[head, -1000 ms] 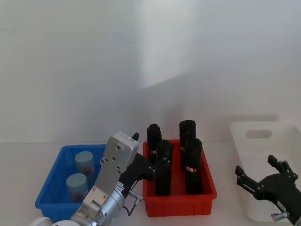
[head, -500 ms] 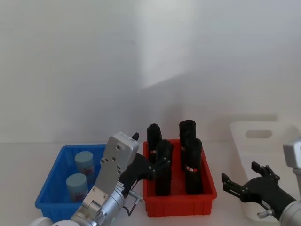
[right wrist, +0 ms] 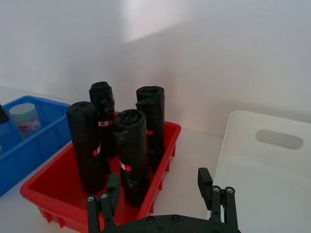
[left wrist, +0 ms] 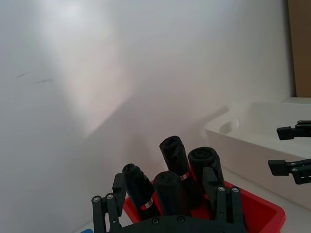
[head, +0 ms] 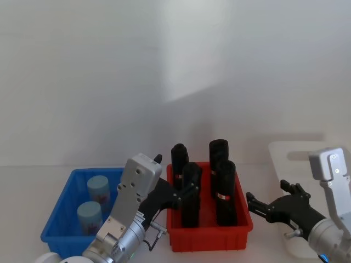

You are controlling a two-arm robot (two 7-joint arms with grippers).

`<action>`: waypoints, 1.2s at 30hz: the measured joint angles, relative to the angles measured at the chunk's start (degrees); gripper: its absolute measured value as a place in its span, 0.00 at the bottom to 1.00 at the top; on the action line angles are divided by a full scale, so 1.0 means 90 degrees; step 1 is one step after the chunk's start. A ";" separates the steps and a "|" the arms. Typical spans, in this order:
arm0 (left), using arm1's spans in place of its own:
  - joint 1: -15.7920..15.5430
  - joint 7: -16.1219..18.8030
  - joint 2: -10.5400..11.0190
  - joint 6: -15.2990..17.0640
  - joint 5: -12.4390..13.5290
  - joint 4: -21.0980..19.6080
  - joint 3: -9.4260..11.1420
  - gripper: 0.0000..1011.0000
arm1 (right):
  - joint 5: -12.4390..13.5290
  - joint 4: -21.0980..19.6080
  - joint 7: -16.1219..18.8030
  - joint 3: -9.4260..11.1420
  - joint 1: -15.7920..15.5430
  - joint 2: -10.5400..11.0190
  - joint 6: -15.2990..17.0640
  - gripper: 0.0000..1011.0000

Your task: Pick the cotton swabs from the blue box and place them into the white box.

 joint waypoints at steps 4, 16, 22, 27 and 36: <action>0.0000 0.0000 0.0000 0.0000 0.0000 0.0000 0.0000 0.99 | -0.0094 0.0214 0.0043 -0.0037 0.0176 -0.0109 -0.0030 0.99; 0.0000 0.0000 0.0000 0.0000 0.0000 0.0000 0.0000 0.99 | -0.0379 0.1098 0.0196 -0.0160 0.0773 -0.0476 -0.0206 0.99; 0.0000 0.0000 0.0000 0.0000 0.0000 0.0000 0.0000 0.99 | -0.0503 0.1595 0.0252 -0.0216 0.1059 -0.0644 -0.0295 0.99; 0.0000 0.0000 0.0000 0.0000 0.0000 0.0000 0.0000 0.99 | -0.0563 0.2050 0.0309 -0.0254 0.1315 -0.0786 -0.0378 0.99; 0.0000 0.0000 0.0000 0.0000 0.0000 0.0000 0.0000 0.99 | -0.0580 0.2640 0.0392 -0.0286 0.1661 -0.0969 -0.0485 0.99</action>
